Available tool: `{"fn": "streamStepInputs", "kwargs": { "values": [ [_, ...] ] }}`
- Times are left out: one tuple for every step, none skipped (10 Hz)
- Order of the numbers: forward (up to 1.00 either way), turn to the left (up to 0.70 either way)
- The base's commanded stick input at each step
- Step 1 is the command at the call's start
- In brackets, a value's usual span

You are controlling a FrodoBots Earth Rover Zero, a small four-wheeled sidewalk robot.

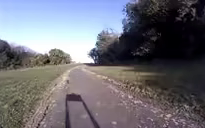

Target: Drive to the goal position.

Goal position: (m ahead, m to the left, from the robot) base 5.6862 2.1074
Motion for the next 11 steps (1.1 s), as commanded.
{"fn": "streamStepInputs", "kwargs": {
  "values": [
    [0.5,0.5],
    [0.5,0.5],
    [0.5,0.5],
    [0.5,0.02],
    [0.5,0.0],
    [0.5,0.0],
    [0.5,0.0],
    [0.5,0.0],
    [0.5,0.0],
    [0.5,0.0],
    [0.5,0.0]
  ]
}}
